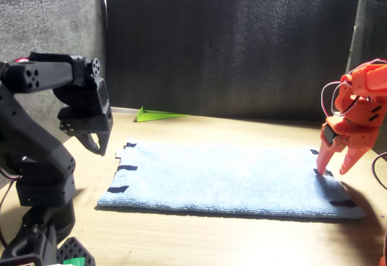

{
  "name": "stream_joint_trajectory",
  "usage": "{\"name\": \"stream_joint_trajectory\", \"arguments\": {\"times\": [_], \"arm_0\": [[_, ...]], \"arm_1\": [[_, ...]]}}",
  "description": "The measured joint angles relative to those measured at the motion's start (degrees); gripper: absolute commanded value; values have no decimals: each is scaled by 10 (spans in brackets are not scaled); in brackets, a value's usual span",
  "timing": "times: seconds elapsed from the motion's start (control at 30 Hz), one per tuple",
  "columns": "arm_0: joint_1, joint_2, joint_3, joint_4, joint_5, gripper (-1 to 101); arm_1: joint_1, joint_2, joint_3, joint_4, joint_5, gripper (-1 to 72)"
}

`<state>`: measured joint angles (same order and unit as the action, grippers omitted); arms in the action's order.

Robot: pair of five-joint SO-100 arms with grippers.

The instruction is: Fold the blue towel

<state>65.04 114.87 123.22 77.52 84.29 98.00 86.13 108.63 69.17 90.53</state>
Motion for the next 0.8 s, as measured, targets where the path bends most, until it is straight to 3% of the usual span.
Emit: {"name": "stream_joint_trajectory", "arguments": {"times": [0.33, 0.8], "arm_0": [[18, -1, 0, 3, 3, -3], [18, -10, 0, 4, 0, -3]], "arm_1": [[29, -8, 11, -14, 20, 229], [-3, 19, 44, -22, 19, 243]]}}
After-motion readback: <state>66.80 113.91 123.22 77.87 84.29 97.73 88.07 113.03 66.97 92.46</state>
